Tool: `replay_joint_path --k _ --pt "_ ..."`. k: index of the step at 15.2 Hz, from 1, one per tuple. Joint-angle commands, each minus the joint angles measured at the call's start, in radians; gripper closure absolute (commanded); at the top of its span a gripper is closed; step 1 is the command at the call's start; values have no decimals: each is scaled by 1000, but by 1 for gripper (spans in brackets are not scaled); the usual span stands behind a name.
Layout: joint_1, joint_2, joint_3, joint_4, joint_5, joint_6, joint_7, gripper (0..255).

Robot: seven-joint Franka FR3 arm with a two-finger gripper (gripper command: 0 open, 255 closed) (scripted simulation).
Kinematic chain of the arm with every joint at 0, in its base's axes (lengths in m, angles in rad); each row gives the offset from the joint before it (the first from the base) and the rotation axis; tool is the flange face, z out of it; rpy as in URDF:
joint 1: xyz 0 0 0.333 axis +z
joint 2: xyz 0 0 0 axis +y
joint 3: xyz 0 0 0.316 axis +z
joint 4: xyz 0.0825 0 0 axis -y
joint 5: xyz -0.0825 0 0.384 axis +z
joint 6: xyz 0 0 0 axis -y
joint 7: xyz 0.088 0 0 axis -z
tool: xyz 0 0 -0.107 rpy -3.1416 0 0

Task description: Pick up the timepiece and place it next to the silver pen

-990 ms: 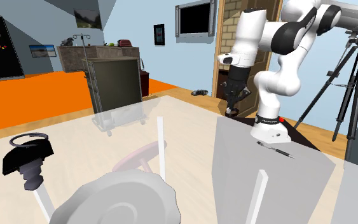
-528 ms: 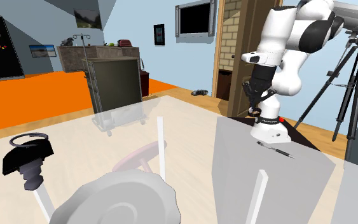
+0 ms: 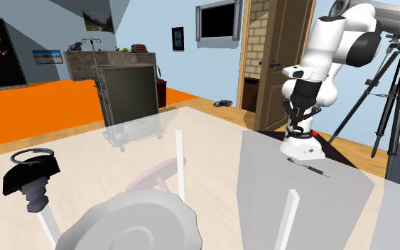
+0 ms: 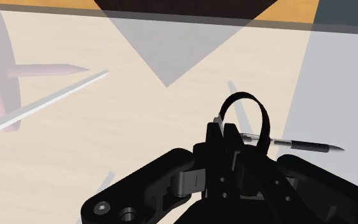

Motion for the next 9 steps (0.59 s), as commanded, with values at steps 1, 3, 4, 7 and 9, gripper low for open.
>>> replay_joint_path --k 1,3,4,7,9 --pt "2 10 10 -20 7 30 3 255" --pt "4 19 19 -42 14 61 5 255" --pt "5 25 24 -52 18 77 6 255" --pt "7 44 39 -82 28 125 9 255" --pt "8 59 50 -101 35 159 11 255"
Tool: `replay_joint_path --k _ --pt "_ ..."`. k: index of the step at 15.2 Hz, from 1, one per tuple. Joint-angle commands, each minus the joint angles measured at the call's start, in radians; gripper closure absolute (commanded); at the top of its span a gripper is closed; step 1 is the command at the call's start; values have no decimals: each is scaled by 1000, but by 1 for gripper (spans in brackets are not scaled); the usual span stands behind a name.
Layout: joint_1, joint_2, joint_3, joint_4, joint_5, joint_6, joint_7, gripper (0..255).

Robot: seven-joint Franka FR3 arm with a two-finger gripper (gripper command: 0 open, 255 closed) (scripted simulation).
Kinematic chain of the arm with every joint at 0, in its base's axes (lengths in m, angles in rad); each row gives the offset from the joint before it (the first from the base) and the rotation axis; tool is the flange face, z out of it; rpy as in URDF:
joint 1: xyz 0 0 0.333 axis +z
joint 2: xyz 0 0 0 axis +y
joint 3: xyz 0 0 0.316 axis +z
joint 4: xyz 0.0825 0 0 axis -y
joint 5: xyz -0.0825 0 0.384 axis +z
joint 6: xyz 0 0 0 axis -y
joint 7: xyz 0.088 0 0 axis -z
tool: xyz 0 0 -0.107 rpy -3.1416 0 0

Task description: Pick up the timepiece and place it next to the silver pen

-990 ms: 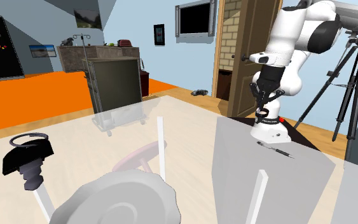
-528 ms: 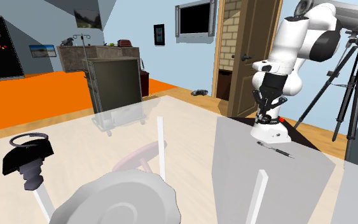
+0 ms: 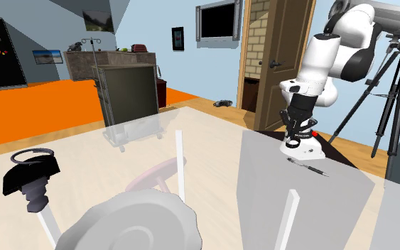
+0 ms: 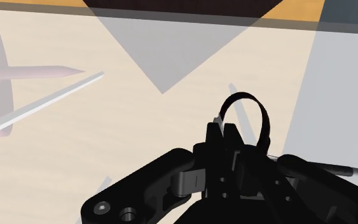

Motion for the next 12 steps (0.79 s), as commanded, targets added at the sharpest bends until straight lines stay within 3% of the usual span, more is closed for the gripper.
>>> replay_joint_path --k 1,4,11,12 --pt "3 16 14 -20 10 37 6 255" --pt "3 44 31 -46 20 89 9 255" --pt "3 44 31 -46 20 89 9 255" --pt "3 44 31 -46 20 89 9 0"
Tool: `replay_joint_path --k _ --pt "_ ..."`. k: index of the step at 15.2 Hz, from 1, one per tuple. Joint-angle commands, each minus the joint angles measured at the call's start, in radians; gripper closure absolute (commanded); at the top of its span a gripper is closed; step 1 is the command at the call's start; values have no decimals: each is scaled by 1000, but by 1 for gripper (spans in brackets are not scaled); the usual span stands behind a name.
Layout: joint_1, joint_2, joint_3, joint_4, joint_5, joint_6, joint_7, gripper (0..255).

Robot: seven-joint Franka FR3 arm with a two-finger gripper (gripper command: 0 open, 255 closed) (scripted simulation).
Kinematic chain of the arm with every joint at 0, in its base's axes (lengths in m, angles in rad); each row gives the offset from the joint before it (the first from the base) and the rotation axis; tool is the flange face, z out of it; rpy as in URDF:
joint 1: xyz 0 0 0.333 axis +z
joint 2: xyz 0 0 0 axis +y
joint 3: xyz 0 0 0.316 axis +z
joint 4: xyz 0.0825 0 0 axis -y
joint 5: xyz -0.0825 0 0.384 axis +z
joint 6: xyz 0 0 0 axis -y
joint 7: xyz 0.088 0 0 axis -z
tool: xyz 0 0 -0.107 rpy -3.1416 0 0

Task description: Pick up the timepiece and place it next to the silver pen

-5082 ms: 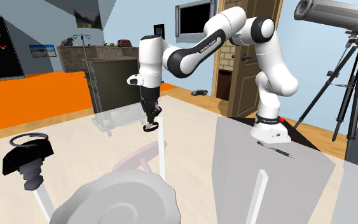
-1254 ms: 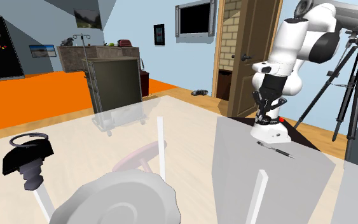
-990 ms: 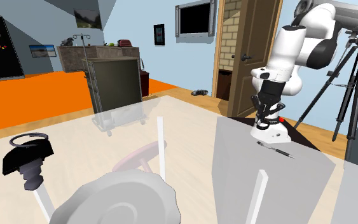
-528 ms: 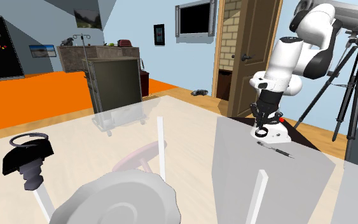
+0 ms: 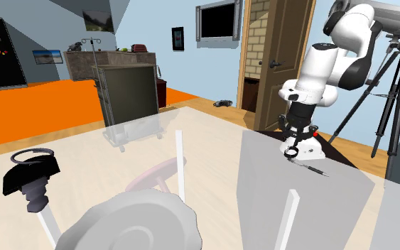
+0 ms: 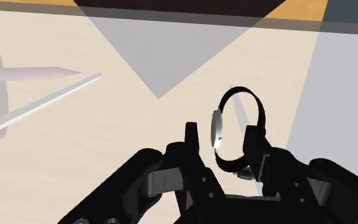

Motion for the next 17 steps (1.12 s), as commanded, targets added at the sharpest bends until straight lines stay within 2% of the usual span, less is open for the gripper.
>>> replay_joint_path --k 1,5,9,17 --pt "0 0 0 0 0 0 0 0" --pt "0 0 0 0 0 0 0 0" --pt "2 -72 -41 91 -27 -161 0 0" --pt "2 -72 -42 91 -27 -161 0 0"
